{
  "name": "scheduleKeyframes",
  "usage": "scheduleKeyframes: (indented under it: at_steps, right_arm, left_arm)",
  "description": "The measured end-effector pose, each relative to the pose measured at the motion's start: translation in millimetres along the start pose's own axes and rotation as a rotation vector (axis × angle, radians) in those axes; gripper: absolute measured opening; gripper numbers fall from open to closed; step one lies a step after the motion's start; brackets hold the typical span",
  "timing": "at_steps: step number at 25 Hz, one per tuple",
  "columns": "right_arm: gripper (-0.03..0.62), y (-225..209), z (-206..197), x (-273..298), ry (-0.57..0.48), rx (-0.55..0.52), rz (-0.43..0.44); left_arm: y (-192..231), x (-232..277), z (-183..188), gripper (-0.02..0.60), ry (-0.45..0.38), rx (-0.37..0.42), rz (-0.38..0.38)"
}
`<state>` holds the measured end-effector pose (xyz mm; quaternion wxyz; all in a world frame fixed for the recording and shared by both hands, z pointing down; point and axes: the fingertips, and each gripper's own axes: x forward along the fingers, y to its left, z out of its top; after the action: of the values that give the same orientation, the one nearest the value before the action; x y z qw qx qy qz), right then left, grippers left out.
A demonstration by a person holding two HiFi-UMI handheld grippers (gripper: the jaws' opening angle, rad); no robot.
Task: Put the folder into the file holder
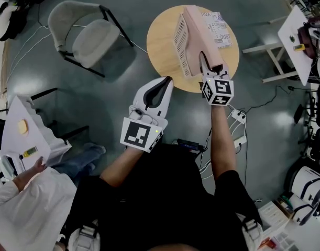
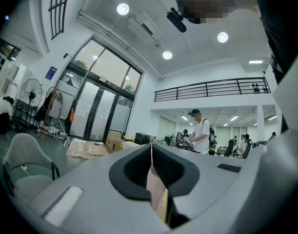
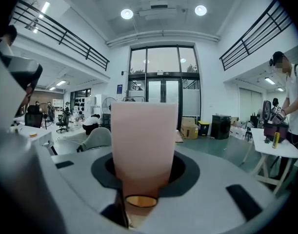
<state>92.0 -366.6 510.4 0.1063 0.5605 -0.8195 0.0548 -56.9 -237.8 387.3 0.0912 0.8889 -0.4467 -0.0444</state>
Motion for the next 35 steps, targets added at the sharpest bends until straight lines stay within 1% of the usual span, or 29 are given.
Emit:
scheduleKeyframes:
  at_steps: [11,19,25,31,35]
  right_arm:
    - [0.126,-1,-14,9,0.018,0.006,0.007]
    - [0.127,0,-26,11,0.022,0.009,0.006]
    - [0.127,-2,-33,13,0.026,0.011,0.006]
    - [0.132,0,-38,13,0.03,0.013,0.003]
    - [0.138,0,-41,13,0.032,0.01,0.003]
  left_arm:
    - [6,5,-3,0.012,0.005,-0.017,0.01]
    - [11,5,-5,0.012,0.011,-0.015,0.012]
    - [8,8,-8,0.012,0.018,0.001,0.003]
    - [8,6,-7,0.012,0.019,-0.02,0.02]
    - [7,3,-8,0.012,0.018,-0.01,0.021]
